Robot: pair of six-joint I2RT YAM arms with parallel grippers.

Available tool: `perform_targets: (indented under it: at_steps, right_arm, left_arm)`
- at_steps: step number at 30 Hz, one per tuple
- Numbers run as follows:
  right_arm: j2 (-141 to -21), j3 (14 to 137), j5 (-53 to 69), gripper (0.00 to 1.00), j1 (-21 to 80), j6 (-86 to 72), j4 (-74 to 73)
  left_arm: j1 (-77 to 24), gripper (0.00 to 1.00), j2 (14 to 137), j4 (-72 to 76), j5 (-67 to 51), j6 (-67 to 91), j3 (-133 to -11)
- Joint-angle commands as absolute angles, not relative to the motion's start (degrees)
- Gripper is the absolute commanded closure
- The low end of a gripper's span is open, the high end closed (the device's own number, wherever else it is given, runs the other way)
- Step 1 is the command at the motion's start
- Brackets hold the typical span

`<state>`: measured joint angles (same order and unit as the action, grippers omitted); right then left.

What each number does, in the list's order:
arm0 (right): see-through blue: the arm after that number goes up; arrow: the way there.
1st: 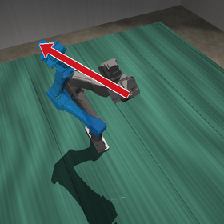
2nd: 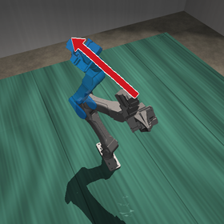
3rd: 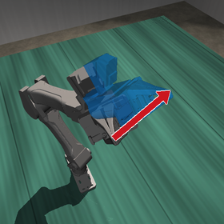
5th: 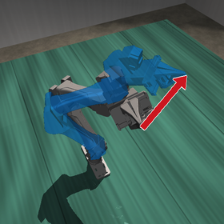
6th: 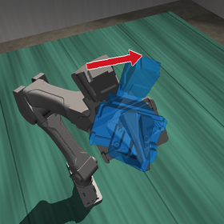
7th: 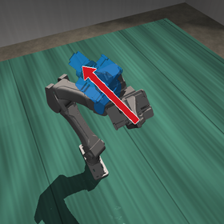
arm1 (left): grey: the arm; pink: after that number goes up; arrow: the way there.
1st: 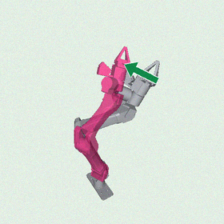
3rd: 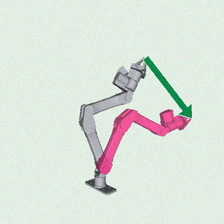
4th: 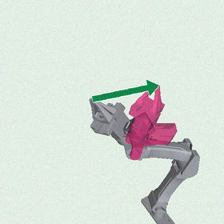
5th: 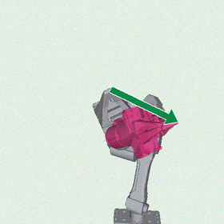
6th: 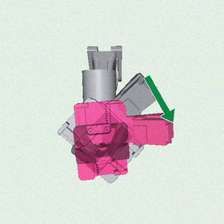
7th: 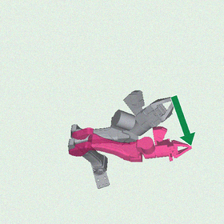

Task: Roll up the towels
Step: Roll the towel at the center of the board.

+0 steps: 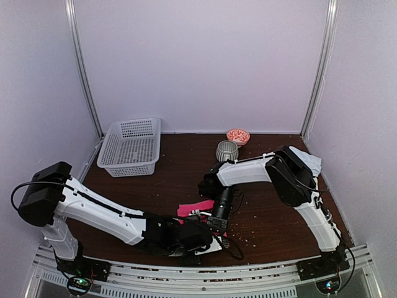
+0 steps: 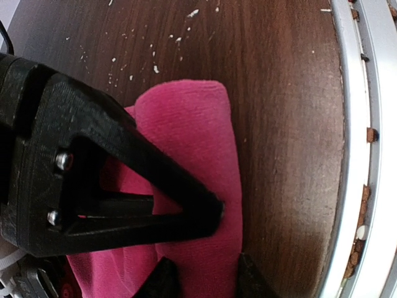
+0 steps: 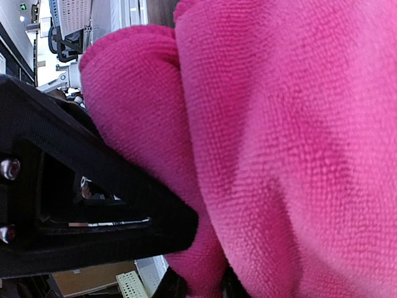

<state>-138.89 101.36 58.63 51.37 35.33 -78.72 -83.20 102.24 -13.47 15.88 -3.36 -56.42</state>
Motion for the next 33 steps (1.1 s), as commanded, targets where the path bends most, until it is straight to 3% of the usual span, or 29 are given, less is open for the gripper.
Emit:
perform_targets:
  at_steps: [1,6,9,16,22,28,31,33]
  right_arm:
    - [-139.39,99.55,48.18,0.83,51.15,36.18,-75.69]
    - [-130.32,97.90,49.57,0.62,50.84,42.01,-77.73]
    - [-122.96,98.78,50.87,0.57,48.76,44.37,-77.62]
    - [-107.43,102.74,49.18,0.57,38.12,34.29,-70.04]
    - [-93.75,109.13,48.49,0.58,27.17,30.68,-63.51]
    - [-75.05,93.51,42.68,0.49,34.20,41.32,-57.26]
    - [-72.67,90.10,46.40,0.46,38.30,47.32,-61.60]
    - [-73.79,87.84,39.87,0.49,45.04,46.04,-62.19]
  left_arm:
    - [-83.32,0.70,105.35,-12.52,15.80,-2.59,-57.63]
    - [-83.07,0.79,105.80,-14.07,14.40,-1.66,-57.55]
    - [-81.54,0.85,104.75,-14.00,9.63,-0.64,-57.23]
    - [-75.87,0.86,106.46,-16.88,-8.04,0.77,-61.66]
    - [-66.12,0.87,113.17,-18.24,-30.78,5.19,-65.43]
    - [-61.57,0.86,121.71,-21.46,-43.22,7.96,-70.85]
    - [-60.05,0.86,123.60,-21.71,-46.39,9.28,-72.06]
    - [-58.91,0.86,124.76,-22.12,-47.53,9.60,-72.78]
